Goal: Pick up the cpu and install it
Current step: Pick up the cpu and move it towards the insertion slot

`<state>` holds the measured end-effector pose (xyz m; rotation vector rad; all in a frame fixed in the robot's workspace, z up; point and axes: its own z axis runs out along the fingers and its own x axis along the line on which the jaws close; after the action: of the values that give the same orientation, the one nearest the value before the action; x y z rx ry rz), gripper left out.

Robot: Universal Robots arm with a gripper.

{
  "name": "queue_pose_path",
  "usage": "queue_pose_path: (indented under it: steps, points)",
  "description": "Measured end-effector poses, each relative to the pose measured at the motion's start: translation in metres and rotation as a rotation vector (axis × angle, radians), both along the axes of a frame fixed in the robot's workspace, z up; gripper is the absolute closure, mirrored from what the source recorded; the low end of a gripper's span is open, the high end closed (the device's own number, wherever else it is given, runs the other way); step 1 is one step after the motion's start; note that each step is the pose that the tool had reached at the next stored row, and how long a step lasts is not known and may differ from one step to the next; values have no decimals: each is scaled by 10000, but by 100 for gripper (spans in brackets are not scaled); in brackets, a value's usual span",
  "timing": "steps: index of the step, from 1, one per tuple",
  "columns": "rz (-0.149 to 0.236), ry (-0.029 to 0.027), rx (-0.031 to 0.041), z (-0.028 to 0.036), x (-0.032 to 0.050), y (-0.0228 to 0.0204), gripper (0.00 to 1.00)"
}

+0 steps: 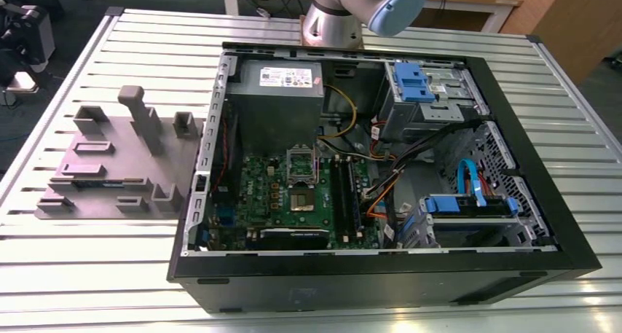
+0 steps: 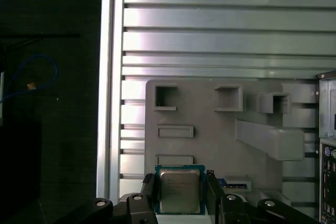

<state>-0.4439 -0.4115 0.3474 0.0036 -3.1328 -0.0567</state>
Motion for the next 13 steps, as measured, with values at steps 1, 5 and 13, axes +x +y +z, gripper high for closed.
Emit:
queue_pose_path:
  steps: [1, 5, 13]
  points:
    - [0, 0, 0, 4, 0, 0, 53]
    - [0, -2, 1, 31, 0, 0, 53]
    - [0, -2, 1, 108, 0, 0, 53]
